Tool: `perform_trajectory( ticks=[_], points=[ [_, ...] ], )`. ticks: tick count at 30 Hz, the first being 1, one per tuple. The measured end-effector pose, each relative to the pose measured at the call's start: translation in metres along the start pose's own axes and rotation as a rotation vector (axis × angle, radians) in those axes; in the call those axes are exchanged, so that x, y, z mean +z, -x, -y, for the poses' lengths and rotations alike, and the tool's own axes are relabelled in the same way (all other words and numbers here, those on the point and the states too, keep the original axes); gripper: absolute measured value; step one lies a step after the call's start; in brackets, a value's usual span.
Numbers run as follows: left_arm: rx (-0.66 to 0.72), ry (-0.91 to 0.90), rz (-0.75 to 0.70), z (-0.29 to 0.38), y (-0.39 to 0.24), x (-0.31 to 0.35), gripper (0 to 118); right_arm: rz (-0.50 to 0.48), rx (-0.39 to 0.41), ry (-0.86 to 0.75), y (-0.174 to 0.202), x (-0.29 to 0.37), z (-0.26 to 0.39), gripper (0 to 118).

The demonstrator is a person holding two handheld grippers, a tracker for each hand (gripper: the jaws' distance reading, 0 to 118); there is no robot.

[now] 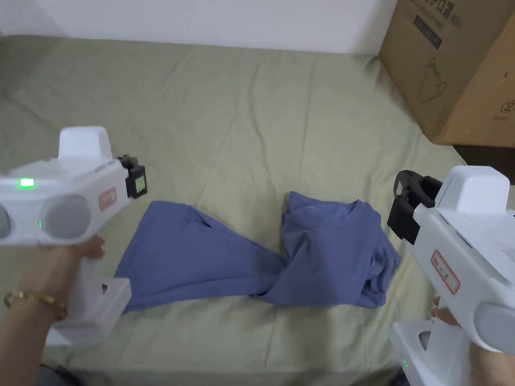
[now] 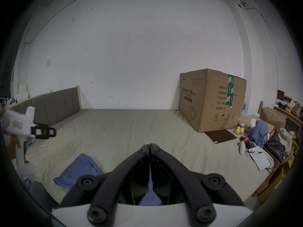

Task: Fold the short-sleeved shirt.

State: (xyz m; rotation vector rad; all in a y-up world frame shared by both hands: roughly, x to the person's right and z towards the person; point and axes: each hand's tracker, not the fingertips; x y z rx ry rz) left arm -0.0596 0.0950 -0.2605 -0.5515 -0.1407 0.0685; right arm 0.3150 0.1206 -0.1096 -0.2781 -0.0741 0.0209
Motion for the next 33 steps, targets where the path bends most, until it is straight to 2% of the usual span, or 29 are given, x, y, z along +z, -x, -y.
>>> perform_trajectory(
  ticks=[1,2,4,5,8,12,16,18,21,24,26,27,28,29,33],
  points=[
    [0.015,0.053,0.020,-0.011,0.002,-0.014,58,-0.003,0.003,0.001,0.000,-0.001,-0.001,0],
    [0.038,0.097,0.033,-0.019,0.005,-0.030,75,-0.003,0.006,0.003,0.000,-0.003,-0.001,0],
    [0.054,0.189,0.026,-0.033,0.009,-0.061,109,-0.007,0.011,0.007,0.000,-0.005,-0.002,0],
    [0.051,0.224,0.020,-0.038,0.007,-0.076,118,-0.006,0.010,0.011,-0.001,-0.007,-0.002,0],
    [0.008,0.333,0.030,-0.042,0.006,-0.121,118,-0.008,-0.007,0.032,-0.003,-0.013,-0.002,0],
    [-0.063,0.516,-0.062,-0.024,0.004,-0.183,118,0.019,-0.008,0.067,-0.005,-0.024,0.002,0],
    [-0.068,0.640,-0.066,-0.005,0.005,-0.219,118,0.039,-0.003,0.120,-0.010,-0.038,0.009,0],
    [-0.063,0.626,-0.066,0.003,0.005,-0.227,113,0.057,-0.001,0.141,-0.012,-0.044,0.013,0],
    [-0.065,0.651,-0.080,0.012,0.006,-0.241,95,0.072,-0.007,0.168,-0.016,-0.051,0.017,0],
    [-0.060,0.691,-0.040,0.022,0.003,-0.248,64,0.081,-0.007,0.184,-0.017,-0.055,0.020,0],
    [-0.109,0.666,-0.040,0.023,0.000,-0.245,50,0.082,-0.006,0.200,-0.018,-0.059,0.021,0],
    [-0.144,0.656,-0.009,0.022,-0.003,-0.241,38,0.078,-0.007,0.205,-0.018,-0.060,0.022,0],
    [-0.180,0.643,0.003,0.022,-0.006,-0.237,12,0.075,-0.008,0.207,-0.017,-0.061,0.023,0],
    [-0.210,0.625,0.018,0.023,-0.006,-0.232,0,0.072,-0.008,0.213,-0.016,-0.062,0.023,0],
    [-0.222,0.579,0.053,0.018,-0.007,-0.209,0,0.064,-0.009,0.227,-0.014,-0.065,0.024,0]
  ],
)
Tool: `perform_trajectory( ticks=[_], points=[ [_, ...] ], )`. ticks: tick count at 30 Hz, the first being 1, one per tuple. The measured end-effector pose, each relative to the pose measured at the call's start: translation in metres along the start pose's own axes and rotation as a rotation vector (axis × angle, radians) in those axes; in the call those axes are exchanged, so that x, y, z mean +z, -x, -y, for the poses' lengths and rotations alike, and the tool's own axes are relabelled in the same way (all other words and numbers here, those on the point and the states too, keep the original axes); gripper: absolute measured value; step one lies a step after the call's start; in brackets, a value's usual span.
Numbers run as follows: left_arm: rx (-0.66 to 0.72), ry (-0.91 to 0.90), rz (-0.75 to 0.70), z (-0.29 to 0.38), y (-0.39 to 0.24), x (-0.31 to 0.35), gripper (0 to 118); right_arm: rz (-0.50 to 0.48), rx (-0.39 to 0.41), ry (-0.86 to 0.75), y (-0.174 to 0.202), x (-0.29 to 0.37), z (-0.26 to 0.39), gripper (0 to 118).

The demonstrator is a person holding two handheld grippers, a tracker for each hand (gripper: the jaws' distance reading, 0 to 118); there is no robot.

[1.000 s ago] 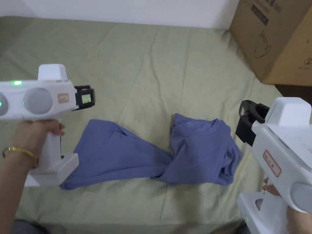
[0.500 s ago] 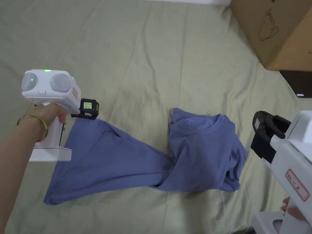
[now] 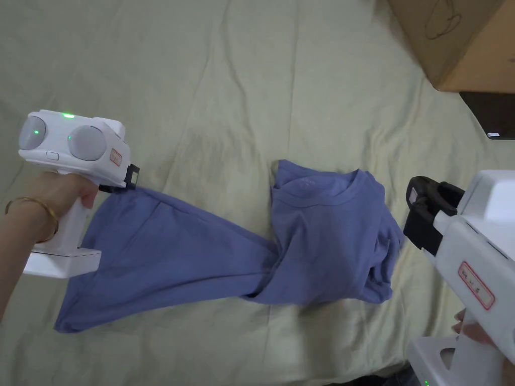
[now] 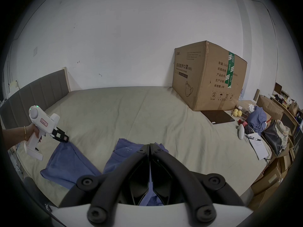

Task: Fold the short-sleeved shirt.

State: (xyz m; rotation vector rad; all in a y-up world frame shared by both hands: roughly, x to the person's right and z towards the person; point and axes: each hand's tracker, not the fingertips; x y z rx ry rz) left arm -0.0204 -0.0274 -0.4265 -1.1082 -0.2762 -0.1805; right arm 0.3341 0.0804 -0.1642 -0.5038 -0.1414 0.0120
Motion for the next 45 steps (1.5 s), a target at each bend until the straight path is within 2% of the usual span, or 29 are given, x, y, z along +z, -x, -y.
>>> perform_trajectory(
  ticks=[5,9,12,13,14,15,16,17,19,24,26,32,33,35,38,39,42,45],
  points=[
    [0.143,-0.212,0.051,0.001,0.014,0.058,0,-0.015,-0.022,0.000,-0.005,0.002,-0.012,0],
    [0.204,-0.363,0.119,0.018,0.016,0.111,0,-0.024,-0.011,0.048,-0.016,-0.006,-0.032,0],
    [0.239,-0.416,0.130,0.036,0.011,0.135,0,-0.011,-0.013,0.081,-0.026,-0.021,-0.053,11],
    [0.243,-0.422,0.134,0.042,0.011,0.139,0,-0.010,-0.019,0.102,-0.030,-0.028,-0.061,18],
    [0.255,-0.426,0.135,0.048,0.011,0.143,0,-0.028,-0.034,0.170,-0.035,-0.040,-0.071,48],
    [0.267,-0.428,0.132,0.053,0.010,0.146,0,-0.042,-0.056,0.221,-0.041,-0.054,-0.078,87],
    [0.273,-0.430,0.129,0.057,0.008,0.146,0,-0.043,-0.074,0.245,-0.044,-0.063,-0.083,113],
    [0.278,-0.437,0.125,0.061,0.007,0.148,0,-0.047,-0.091,0.280,-0.047,-0.075,-0.089,118],
    [0.281,-0.438,0.107,0.068,0.006,0.149,0,-0.061,-0.109,0.364,-0.052,-0.103,-0.096,118],
    [0.329,-0.434,0.088,0.079,0.004,0.145,0,0.011,-0.052,0.571,-0.056,-0.183,-0.077,117],
    [0.338,-0.430,0.091,0.080,0.005,0.142,0,0.028,-0.071,0.649,-0.055,-0.207,-0.061,113],
    [0.346,-0.397,0.073,0.079,0.001,0.136,0,0.033,-0.125,0.728,-0.052,-0.244,-0.016,80],
    [0.343,-0.394,0.070,0.079,0.000,0.134,0,0.024,-0.133,0.738,-0.052,-0.247,-0.012,64],
    [0.341,-0.382,0.066,0.077,0.000,0.130,0,0.015,-0.130,0.737,-0.054,-0.247,-0.006,6],
    [0.346,-0.373,0.070,0.077,-0.001,0.126,0,0.003,-0.165,0.739,-0.059,-0.242,-0.008,6],
    [0.348,-0.372,0.073,0.076,-0.001,0.125,0,-0.030,-0.161,0.742,-0.061,-0.238,-0.012,6],
    [0.369,-0.369,0.077,0.074,-0.001,0.126,0,-0.037,-0.113,0.698,-0.066,-0.217,-0.034,6],
    [0.455,-0.405,0.139,0.070,0.008,0.137,0,-0.102,-0.152,0.630,-0.077,-0.182,-0.067,6]
  ],
)
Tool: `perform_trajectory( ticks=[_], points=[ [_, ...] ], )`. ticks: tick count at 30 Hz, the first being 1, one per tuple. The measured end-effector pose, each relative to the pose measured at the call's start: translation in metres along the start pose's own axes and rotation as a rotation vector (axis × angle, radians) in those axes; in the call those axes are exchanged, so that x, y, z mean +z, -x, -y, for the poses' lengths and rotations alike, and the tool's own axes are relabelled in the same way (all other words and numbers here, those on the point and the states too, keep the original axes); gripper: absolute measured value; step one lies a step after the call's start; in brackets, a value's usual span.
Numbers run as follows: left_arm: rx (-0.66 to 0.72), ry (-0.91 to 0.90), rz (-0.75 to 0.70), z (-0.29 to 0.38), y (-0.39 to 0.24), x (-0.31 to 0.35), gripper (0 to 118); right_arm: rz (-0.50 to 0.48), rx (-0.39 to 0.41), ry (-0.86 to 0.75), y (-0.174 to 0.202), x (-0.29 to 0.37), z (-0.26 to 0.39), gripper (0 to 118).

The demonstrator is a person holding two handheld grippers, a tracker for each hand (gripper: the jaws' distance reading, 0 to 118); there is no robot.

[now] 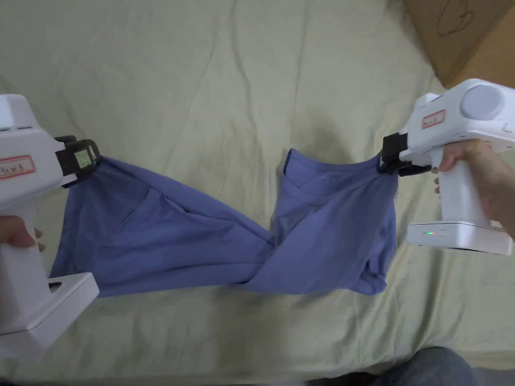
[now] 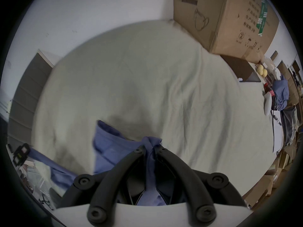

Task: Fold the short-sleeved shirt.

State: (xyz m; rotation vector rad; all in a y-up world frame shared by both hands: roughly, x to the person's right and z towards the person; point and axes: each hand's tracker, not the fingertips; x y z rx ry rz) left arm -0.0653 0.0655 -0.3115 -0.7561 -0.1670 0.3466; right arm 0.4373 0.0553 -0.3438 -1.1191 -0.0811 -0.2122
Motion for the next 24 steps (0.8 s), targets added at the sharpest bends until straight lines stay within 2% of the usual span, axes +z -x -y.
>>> perform_trajectory(
  ticks=[5,11,14,19,24],
  points=[
    [0.053,-0.109,0.068,-0.035,-0.005,0.041,0,-0.076,0.027,-0.165,-0.006,0.106,-0.010,6],
    [0.043,-0.329,0.119,-0.106,-0.013,0.115,0,-0.087,0.017,-0.425,-0.016,0.241,-0.020,6],
    [0.031,-0.439,0.108,-0.139,-0.015,0.156,0,-0.080,-0.021,-0.550,-0.027,0.298,-0.021,6],
    [0.105,-0.553,0.149,-0.178,-0.004,0.212,0,-0.153,-0.127,-0.700,-0.040,0.365,-0.007,6],
    [0.162,-0.612,0.162,-0.191,0.010,0.245,0,-0.320,-0.175,-0.794,-0.056,0.400,0.017,6]
  ],
)
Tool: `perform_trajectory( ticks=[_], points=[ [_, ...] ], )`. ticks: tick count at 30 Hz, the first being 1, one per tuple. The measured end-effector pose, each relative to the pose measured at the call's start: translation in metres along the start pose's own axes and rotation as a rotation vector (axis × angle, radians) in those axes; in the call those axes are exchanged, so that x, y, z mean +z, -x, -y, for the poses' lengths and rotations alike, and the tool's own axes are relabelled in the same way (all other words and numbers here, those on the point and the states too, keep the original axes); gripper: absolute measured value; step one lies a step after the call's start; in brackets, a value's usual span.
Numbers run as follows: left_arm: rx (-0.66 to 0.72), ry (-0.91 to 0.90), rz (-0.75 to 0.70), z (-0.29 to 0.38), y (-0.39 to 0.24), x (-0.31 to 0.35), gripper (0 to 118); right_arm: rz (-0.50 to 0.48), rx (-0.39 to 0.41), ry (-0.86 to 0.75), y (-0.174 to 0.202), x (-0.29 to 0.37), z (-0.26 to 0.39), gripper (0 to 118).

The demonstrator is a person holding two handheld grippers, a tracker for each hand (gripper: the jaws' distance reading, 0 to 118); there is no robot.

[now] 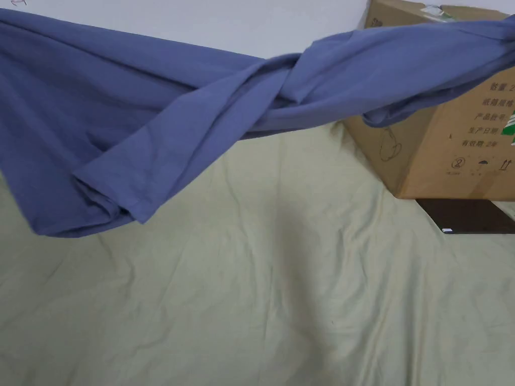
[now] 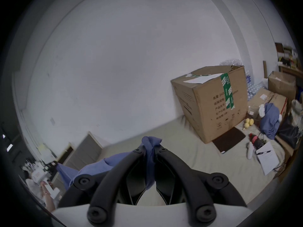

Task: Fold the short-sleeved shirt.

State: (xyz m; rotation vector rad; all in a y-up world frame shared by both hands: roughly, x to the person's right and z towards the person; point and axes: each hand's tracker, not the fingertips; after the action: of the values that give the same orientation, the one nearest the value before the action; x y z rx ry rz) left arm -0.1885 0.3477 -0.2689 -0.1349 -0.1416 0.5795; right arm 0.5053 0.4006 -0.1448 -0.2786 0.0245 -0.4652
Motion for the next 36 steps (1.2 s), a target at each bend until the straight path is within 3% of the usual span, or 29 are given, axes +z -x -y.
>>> perform_trajectory(
  ticks=[6,10,18,23,28,32,36],
  points=[
    [0.020,-0.010,-0.045,0.004,0.020,0.014,0,-0.117,-0.137,-0.036,-0.009,0.030,0.030,6],
    [0.048,0.022,-0.062,0.013,0.035,0.012,0,-0.096,-0.163,0.002,-0.017,0.026,0.052,6],
    [-0.050,0.054,-0.142,0.026,0.025,-0.006,0,0.000,-0.124,0.067,-0.007,0.000,0.078,6],
    [-0.141,0.102,-0.202,0.019,0.018,-0.046,0,0.111,-0.114,0.103,0.007,-0.036,0.067,6],
    [-0.150,0.156,-0.230,0.015,-0.005,-0.108,0,0.244,0.010,0.122,0.036,-0.105,0.046,6],
    [-0.286,0.192,-0.299,0.020,-0.021,-0.170,0,0.329,0.080,0.121,0.053,-0.166,0.034,6],
    [-0.297,0.198,-0.317,0.028,-0.027,-0.227,0,0.387,0.105,0.101,0.060,-0.227,0.031,6]
  ],
)
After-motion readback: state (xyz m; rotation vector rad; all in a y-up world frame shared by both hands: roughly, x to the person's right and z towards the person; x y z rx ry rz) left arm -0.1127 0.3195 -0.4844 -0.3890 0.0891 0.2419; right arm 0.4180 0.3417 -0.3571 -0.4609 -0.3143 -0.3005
